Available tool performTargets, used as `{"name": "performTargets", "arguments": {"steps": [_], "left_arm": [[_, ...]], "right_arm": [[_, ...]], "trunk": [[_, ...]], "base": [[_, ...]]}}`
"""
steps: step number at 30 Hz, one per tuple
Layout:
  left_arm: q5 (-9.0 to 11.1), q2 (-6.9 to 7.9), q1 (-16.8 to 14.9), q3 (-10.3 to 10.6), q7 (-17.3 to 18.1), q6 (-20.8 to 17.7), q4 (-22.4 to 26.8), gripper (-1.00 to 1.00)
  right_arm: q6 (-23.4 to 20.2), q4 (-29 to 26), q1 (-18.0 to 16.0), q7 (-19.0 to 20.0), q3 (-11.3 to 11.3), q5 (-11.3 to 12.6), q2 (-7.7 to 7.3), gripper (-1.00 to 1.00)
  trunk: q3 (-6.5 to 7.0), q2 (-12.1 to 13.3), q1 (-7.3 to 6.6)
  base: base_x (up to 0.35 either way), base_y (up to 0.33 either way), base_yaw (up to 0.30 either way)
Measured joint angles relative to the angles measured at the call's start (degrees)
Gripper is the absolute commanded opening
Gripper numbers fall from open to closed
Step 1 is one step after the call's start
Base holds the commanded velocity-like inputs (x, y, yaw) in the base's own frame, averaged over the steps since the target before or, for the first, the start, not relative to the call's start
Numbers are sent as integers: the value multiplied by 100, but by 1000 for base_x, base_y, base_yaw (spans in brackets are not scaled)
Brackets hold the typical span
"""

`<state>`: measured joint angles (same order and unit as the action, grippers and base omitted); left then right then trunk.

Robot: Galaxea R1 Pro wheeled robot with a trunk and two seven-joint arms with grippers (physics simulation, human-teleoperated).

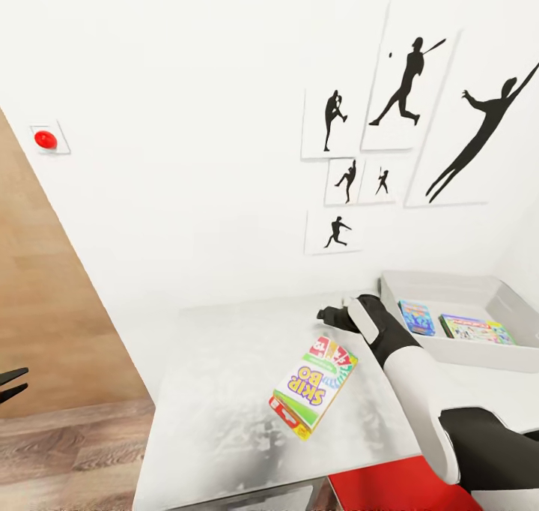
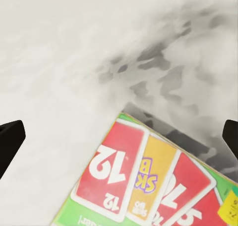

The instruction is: Put all the toys in the child's room - the three board games (two on the bed and one on the table), the two jigsaw puzzles on the table, and the tennis ball on the table - inside the toy box on the table in the child's room.

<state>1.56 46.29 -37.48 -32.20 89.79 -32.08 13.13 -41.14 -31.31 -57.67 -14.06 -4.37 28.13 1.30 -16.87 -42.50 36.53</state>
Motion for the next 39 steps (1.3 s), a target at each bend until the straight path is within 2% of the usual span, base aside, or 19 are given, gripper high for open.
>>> {"name": "performTargets", "arguments": {"steps": [39], "left_arm": [[-4,-9,0,1,0,2,0,100]], "right_arm": [[-25,0,6,40,-11,-17,-9,100]], "trunk": [[-369,-1,0]], "base": [[0,0,0]]}}
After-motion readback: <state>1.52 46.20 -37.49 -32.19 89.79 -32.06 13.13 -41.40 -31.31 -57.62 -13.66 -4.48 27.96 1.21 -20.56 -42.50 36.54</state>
